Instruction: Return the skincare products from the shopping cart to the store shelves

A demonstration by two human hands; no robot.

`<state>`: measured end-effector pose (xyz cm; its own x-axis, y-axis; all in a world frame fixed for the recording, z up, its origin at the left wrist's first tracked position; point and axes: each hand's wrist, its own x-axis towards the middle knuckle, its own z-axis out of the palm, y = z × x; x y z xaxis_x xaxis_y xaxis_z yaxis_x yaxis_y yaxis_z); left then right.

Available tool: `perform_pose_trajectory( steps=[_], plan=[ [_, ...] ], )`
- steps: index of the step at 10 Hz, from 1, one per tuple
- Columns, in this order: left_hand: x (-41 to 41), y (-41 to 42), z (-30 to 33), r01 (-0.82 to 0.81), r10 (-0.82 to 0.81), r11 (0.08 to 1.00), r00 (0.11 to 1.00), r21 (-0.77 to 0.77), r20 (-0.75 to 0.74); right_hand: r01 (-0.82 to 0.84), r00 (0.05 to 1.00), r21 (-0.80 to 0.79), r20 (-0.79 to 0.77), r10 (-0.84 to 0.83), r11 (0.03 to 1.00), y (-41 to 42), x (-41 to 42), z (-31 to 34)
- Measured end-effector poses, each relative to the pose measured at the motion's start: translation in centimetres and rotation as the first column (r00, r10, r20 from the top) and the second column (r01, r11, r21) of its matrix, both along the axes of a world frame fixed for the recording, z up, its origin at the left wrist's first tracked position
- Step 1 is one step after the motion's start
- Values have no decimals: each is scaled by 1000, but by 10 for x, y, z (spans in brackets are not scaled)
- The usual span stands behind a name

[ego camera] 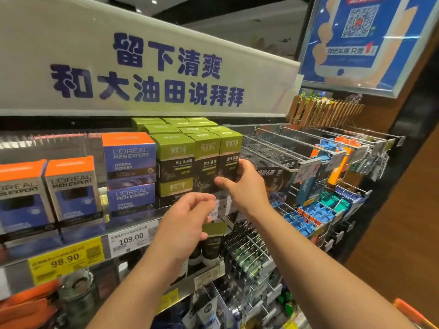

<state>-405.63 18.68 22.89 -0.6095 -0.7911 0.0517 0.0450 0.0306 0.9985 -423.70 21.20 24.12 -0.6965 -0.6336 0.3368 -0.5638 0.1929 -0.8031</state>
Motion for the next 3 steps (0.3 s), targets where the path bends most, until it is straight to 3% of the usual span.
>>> perform_pose_trajectory(
  steps=[3],
  plan=[
    [-7, 0, -5, 110, -109, 993, 994, 30, -28, 63, 998, -45, -17, -64, 997, 17, 16, -14]
  ],
)
